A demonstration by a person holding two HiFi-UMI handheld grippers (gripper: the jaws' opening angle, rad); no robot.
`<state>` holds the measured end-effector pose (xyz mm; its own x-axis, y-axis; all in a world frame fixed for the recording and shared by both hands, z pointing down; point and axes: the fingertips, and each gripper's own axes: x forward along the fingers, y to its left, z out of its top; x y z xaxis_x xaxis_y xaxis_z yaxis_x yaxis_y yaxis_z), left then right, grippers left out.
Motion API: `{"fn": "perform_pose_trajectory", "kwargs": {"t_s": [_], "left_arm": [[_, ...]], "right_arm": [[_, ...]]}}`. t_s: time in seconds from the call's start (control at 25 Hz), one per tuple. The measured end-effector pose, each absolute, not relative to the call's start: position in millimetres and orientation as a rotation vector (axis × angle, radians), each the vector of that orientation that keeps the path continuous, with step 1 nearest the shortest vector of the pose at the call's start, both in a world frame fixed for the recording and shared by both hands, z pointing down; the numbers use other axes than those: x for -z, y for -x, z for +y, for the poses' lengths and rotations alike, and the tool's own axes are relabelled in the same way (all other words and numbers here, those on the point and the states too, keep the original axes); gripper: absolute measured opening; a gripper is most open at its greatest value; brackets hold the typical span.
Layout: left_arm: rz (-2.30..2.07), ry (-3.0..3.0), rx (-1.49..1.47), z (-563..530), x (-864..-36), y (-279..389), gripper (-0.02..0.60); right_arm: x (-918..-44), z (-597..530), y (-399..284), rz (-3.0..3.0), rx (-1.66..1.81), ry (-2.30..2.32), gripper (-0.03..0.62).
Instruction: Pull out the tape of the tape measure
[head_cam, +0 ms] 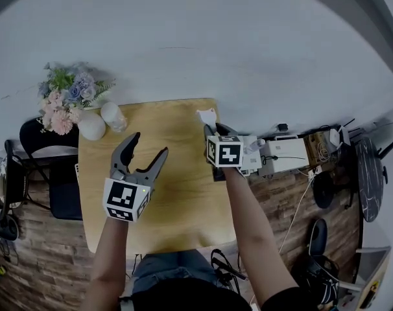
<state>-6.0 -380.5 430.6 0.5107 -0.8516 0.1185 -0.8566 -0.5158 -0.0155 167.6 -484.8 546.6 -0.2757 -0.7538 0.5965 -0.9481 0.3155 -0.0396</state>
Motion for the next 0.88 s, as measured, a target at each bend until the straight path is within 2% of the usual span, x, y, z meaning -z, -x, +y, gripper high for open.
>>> {"fn": "perform_pose_trajectory", "kwargs": {"t_s": [0.88], "left_arm": [[-1.601, -2.798, -0.024, -305, -336, -10, 0.322]], "right_arm": [[-405, -356, -166, -2.298, -0.338, -1.47, 0.141]]}}
